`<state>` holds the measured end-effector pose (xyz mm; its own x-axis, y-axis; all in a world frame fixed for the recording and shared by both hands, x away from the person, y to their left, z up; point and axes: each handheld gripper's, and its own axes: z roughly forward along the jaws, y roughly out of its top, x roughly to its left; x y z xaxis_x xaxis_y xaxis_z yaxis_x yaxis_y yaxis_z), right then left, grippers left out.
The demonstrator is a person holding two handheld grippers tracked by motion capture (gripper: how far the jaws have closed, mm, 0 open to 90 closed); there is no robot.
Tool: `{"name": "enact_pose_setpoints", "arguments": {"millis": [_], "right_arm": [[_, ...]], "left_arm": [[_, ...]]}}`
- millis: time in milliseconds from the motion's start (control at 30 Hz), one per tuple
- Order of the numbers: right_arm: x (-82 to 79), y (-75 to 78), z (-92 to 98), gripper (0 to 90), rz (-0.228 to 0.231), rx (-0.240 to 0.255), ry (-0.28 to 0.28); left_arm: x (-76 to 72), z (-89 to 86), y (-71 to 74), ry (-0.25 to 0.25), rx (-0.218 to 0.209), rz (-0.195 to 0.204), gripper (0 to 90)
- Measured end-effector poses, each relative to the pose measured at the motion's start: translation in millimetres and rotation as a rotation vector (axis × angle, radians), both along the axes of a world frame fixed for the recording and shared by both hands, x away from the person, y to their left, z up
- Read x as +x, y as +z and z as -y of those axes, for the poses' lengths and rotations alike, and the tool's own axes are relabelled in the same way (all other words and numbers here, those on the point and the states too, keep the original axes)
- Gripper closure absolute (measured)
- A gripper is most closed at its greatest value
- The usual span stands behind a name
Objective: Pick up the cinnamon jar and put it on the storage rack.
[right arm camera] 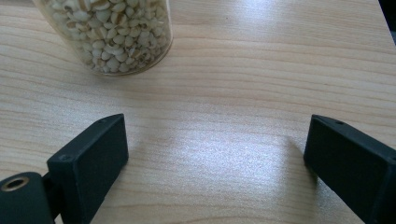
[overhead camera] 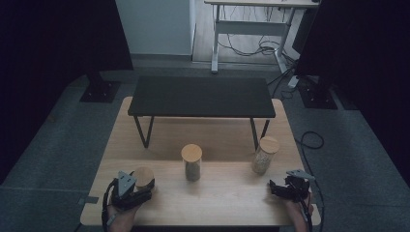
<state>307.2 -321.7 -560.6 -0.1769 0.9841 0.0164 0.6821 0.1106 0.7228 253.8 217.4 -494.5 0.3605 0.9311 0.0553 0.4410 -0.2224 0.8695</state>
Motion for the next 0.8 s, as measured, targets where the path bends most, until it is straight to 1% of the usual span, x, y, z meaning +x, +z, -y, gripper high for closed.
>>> {"name": "enact_pose_setpoints", "arguments": {"millis": [400, 633, 800], "right_arm": [[0.0, 0.0, 0.0, 5.7, 0.000, 0.000, 0.000], [0.0, 0.0, 0.0, 5.7, 0.000, 0.000, 0.000], [0.0, 0.0, 0.0, 5.7, 0.000, 0.000, 0.000]], "left_arm": [[5.2, 3.2, 10.0, -0.014, 0.011, 0.002, 24.5], [8.3, 5.5, 15.5, -0.024, 0.003, 0.005, 24.5], [11.2, 6.8, 18.9, -0.030, 0.006, 0.008, 24.5]]}}
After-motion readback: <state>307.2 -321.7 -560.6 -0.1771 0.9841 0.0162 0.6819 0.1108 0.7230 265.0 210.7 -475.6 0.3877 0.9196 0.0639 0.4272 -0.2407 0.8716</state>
